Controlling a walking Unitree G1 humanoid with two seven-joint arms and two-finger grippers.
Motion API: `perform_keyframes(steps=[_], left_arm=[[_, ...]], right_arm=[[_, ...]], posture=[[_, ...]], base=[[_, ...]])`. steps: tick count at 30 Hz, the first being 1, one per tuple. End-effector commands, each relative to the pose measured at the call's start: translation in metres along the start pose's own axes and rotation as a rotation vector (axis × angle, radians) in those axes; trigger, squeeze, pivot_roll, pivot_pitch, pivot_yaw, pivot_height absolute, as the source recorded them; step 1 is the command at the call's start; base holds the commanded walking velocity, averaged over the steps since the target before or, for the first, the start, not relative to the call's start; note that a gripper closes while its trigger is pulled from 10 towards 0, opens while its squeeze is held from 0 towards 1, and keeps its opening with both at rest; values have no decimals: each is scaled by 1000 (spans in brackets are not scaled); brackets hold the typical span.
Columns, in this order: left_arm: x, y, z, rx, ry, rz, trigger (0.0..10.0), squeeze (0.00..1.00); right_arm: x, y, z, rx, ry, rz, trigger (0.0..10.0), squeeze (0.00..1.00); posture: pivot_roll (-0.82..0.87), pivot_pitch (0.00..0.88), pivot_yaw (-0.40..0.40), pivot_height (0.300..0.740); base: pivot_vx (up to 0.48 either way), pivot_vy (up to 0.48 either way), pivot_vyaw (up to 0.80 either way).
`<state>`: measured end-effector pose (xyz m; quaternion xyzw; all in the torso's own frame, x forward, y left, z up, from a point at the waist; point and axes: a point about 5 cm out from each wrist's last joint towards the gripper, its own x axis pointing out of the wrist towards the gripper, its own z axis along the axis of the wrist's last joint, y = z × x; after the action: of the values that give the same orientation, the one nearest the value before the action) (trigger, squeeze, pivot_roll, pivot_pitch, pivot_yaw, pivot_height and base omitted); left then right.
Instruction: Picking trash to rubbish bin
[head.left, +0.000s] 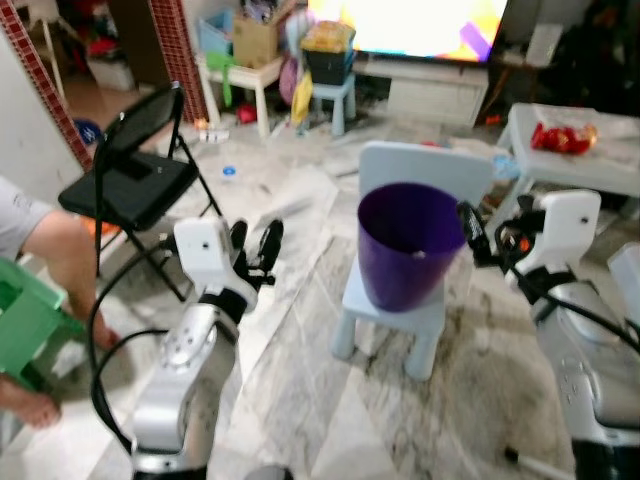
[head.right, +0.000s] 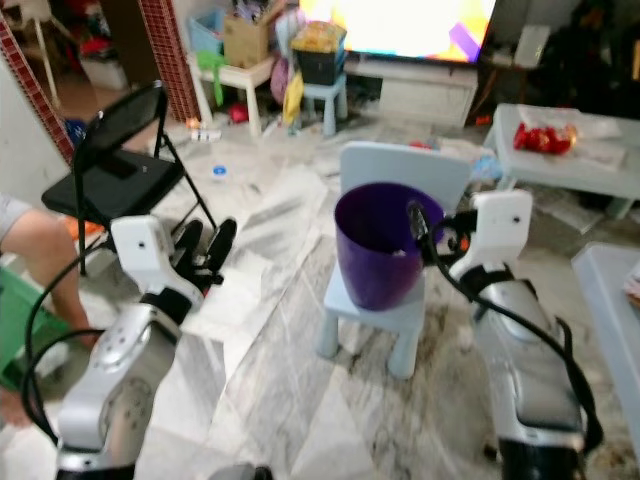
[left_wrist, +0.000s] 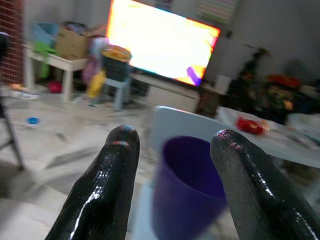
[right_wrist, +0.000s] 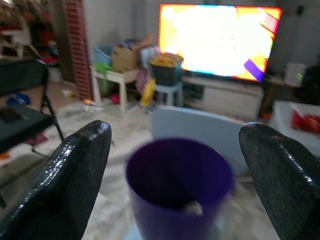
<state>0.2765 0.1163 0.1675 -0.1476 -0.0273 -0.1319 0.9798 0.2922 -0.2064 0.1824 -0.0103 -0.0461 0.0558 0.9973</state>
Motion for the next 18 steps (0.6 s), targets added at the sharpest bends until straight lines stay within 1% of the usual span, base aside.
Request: perform_keyframes(steps=[1,8,13,15,17,18], left_arm=[[1,-2,1,11,0,-11,10000,0],[2,-2,0,12,0,-16,10000,0],[1,-3,-1,11,1,-16,10000,0],[1,-3,-1,13,2,-17,10000,0],[1,-3,-1,15,-2,-19,10000,0],[1,-3,-1,18,-5,-21,10000,0]], right_arm=[[1,0,5,-3,-18,0,10000,384],[0,-1,5,-6,-17,-3,10000,380],[0,-2,5,-9,-16,-5,10000,361],[0,-2,4,-10,-15,-5,10000,337],[-1,-2,4,-10,-14,-7,10000,341],[0,-3,4,-10,-13,-7,10000,325]], posture=[[9,17,-38,740],[2,18,-40,740],[2,18,-40,740],[2,18,-40,740],[2,18,-40,740],[0,15,-40,740]], base=[[-322,0,0],[-322,0,0],[-324,0,0],[-313,0,0],[-266,0,0],[0,0,0]])
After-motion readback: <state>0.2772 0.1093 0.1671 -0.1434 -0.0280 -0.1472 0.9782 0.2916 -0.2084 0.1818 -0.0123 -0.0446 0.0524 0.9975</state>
